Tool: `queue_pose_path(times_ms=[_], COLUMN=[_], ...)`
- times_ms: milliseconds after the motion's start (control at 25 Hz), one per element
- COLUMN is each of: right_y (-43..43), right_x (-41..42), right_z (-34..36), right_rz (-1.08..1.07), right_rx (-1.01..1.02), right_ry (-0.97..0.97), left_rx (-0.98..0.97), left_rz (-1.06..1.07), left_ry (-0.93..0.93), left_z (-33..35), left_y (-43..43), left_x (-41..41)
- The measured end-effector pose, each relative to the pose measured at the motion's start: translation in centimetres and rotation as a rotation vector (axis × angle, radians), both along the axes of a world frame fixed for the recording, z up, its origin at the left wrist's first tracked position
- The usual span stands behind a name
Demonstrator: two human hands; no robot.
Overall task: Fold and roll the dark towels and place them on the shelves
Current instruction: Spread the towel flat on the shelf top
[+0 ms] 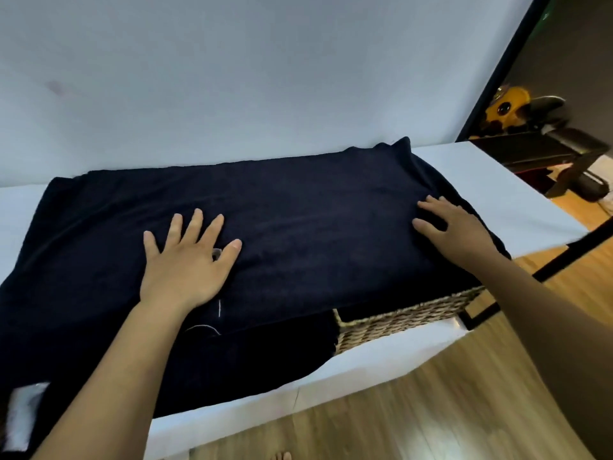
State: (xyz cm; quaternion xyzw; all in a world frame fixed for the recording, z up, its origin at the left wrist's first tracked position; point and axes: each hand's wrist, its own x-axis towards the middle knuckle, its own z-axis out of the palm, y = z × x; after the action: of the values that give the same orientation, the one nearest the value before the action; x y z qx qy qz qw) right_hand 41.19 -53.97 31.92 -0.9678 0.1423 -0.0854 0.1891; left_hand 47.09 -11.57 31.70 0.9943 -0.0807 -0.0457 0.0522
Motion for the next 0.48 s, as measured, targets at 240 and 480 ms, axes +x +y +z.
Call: queue_pose_path(times_ms=[240, 480], right_y=[0.7, -0.5], right_x=[0.4, -5.4], right_z=[0.2, -0.8], right_rz=[0.093, 0.121], right_rx=[-0.115, -0.352], right_ry=[0.057, 0.043], left_rx=[-0.092, 0.065], left_rz=[-0.206, -0.471], left_ry=[0.038, -0.02], left_z=[1.3, 0.4], left_y=[-9.7, -19.6], left_x=[-3.3, -5.3])
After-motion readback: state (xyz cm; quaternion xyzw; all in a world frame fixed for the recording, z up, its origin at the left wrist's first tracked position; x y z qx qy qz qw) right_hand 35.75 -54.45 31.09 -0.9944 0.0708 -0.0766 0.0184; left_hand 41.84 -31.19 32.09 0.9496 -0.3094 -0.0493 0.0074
